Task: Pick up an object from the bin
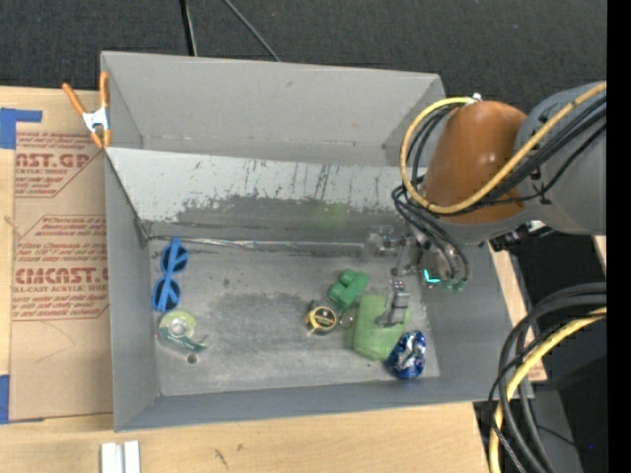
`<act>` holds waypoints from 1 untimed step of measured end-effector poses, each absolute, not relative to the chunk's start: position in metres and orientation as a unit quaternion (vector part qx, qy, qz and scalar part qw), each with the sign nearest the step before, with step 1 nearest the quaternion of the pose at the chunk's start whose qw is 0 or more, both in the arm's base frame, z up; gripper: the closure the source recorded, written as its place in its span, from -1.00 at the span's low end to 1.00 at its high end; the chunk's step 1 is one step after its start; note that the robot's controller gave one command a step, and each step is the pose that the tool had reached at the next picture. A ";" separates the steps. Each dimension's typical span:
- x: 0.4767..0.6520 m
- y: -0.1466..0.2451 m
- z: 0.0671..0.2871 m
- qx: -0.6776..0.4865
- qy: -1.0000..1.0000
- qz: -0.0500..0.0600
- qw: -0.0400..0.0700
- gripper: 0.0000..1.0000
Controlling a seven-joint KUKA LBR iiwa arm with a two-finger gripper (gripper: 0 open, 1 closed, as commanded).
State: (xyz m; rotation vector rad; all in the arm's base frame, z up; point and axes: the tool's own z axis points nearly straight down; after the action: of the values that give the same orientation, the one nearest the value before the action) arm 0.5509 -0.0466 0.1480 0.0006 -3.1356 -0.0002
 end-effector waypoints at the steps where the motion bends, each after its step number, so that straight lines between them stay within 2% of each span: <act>1: 0.560 -0.038 0.091 0.049 -0.999 -0.003 -0.006 -1.00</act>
Offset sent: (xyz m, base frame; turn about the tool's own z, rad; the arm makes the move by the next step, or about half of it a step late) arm 0.0054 0.0039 -0.0775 -0.0984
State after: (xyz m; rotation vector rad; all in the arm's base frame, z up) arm 0.5603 -0.0378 0.0906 0.1559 -3.1492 -0.0091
